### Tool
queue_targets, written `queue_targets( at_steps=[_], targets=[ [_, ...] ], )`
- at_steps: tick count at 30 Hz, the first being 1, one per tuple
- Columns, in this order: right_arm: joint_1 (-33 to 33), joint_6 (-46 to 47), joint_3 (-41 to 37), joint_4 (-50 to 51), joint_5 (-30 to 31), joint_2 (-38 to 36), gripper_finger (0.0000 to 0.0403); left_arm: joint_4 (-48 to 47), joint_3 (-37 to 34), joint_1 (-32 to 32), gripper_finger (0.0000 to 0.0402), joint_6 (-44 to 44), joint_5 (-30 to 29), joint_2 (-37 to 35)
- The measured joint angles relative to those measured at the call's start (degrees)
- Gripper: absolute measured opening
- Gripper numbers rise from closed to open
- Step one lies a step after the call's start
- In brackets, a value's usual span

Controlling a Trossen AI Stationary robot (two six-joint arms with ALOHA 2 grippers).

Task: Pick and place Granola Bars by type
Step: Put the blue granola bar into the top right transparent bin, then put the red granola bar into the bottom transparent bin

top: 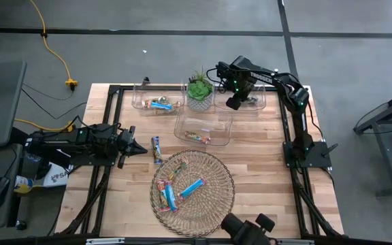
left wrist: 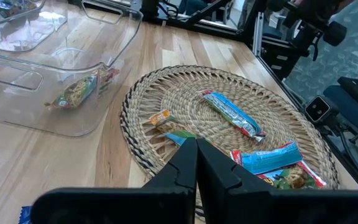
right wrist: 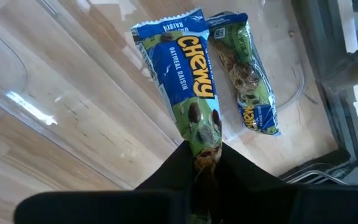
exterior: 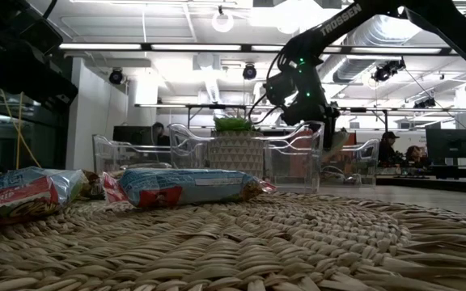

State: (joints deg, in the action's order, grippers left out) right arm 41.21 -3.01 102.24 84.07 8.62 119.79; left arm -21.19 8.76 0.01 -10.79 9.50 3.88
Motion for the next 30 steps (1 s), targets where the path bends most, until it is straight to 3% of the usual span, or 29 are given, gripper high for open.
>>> queue_targets(
  at_steps=[9,18,25,30],
  targets=[
    [0.0,1.1,0.0,1.2,-0.5,0.0,0.0096,0.0,0.0,0.0,0.0001,0.0,-0.2,0.0],
    [-0.1,5.5,0.1,2.7,-4.1,-0.7,0.0106,0.0,0.0,0.0,0.0001,0.0,-0.2,0.0],
    [-0.8,8.8,0.1,1.5,-4.7,-6.2,0.0108,0.0,0.0,0.0,0.0001,0.0,-0.2,0.0],
    [-2.1,12.3,0.1,-1.3,-8.6,-12.1,0.0108,0.0,0.0,0.0,0.0001,0.0,-0.2,0.0]
  ],
)
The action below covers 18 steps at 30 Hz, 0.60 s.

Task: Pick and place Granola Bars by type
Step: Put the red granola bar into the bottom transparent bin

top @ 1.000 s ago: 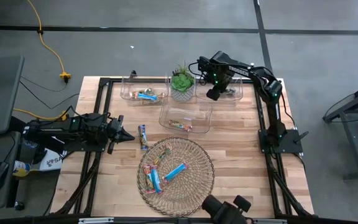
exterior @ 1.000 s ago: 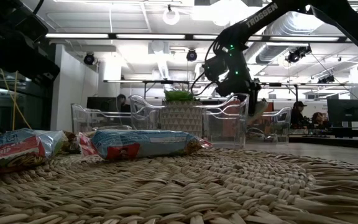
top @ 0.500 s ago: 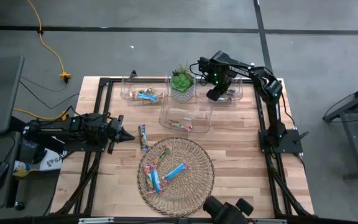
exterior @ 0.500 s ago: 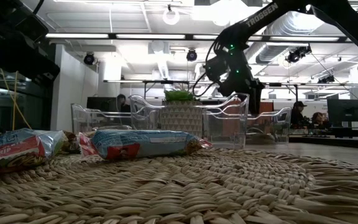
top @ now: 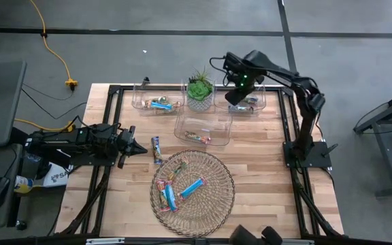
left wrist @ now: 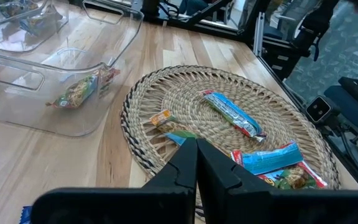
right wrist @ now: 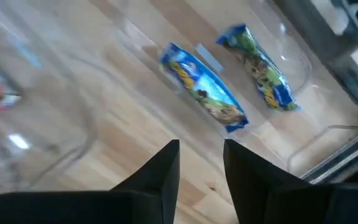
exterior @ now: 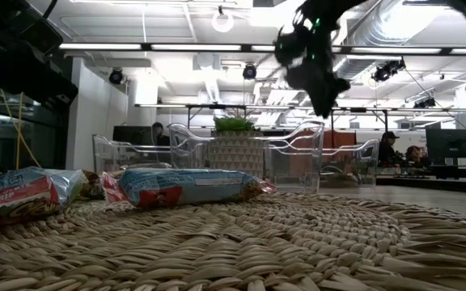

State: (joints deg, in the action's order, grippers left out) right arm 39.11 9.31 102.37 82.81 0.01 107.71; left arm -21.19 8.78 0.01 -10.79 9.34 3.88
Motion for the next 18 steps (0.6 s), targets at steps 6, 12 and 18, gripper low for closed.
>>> queue_targets(
  at_steps=[6,12,18],
  targets=[
    [-3.2,5.5,0.0,-6.4,-8.3,-6.3,0.0108,0.0,0.0,0.0,0.0001,0.0,0.2,0.0],
    [-8.4,11.3,0.0,-14.5,-14.1,-11.2,0.0108,0.0,0.0,0.0,0.0001,0.0,0.2,0.0],
    [-15.0,16.0,0.0,-24.3,-16.1,-13.7,0.0108,0.0,0.0,0.0,0.0001,0.0,0.2,0.0]
  ],
)
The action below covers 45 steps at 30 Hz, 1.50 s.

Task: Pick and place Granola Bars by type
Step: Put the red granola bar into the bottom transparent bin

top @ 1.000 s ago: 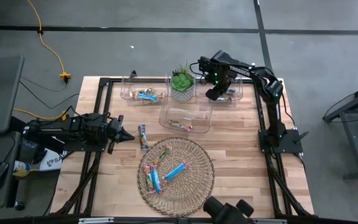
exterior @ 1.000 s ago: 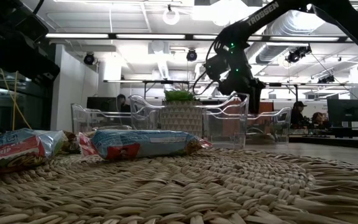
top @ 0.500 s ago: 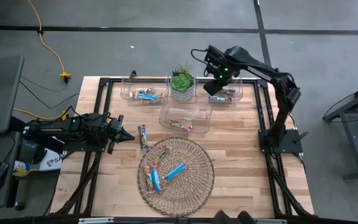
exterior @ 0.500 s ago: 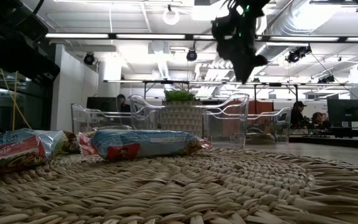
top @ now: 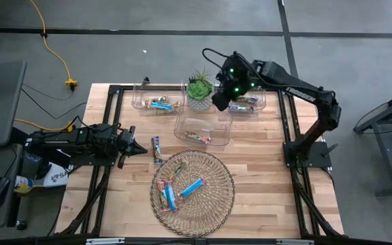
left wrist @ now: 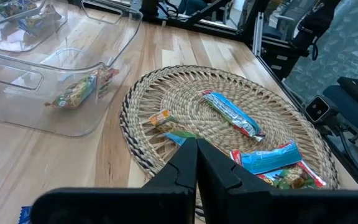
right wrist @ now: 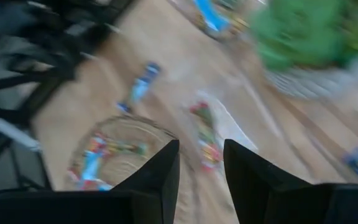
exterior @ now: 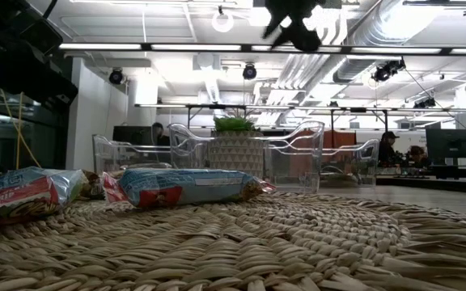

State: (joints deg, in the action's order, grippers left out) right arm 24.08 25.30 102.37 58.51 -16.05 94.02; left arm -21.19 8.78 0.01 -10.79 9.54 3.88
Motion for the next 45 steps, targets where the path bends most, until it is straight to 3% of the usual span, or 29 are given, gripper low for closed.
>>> queue_targets(
  at_steps=[8,16,26,45],
  targets=[
    [-9.7,-0.1,0.0,-14.4,0.5,-0.1,0.0108,0.0,0.0,0.0,0.0001,0.0,0.0,0.0],
    [-20.7,-11.0,0.0,-20.8,5.3,0.5,0.0108,0.0,0.0,0.0,0.0001,0.0,-0.1,0.0],
    [-32.7,-19.4,0.0,-21.2,16.8,6.3,0.0108,0.0,0.0,0.0,0.0001,0.0,-0.3,0.0],
    [-41.1,-25.4,0.0,-13.3,13.2,22.6,0.0108,0.0,0.0,0.0,0.0001,0.0,-0.2,0.0]
  ],
)
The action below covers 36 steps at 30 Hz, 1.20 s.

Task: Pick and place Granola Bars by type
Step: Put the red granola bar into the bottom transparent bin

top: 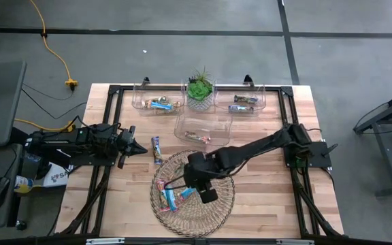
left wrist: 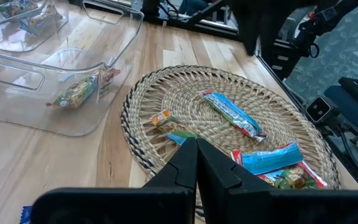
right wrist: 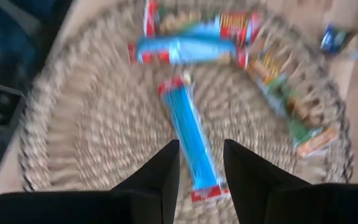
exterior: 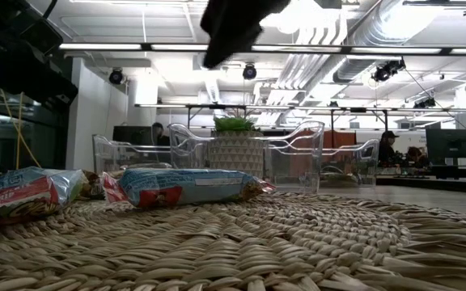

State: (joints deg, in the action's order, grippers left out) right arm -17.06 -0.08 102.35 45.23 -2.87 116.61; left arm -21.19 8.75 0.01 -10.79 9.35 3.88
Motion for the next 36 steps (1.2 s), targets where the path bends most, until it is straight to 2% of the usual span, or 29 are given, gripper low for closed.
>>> queue_targets(
  at_steps=[4,10,17,36],
  targets=[
    [-0.1,0.0,0.0,2.6,-0.6,2.4,0.012,0.0,0.0,0.0,0.0001,0.0,0.1,0.0],
    [-0.2,-0.8,0.0,3.5,-1.5,4.3,0.016,0.0,0.0,0.0,0.0001,0.0,0.2,0.0],
    [-0.2,-7.2,0.0,3.1,1.4,5.6,0.0196,0.0,0.0,0.0,0.0001,0.0,0.2,0.0],
    [-0.2,-9.0,0.0,-2.4,0.8,11.6,0.0202,0.0,0.0,0.0,0.0001,0.0,0.0,0.0]
  ],
)
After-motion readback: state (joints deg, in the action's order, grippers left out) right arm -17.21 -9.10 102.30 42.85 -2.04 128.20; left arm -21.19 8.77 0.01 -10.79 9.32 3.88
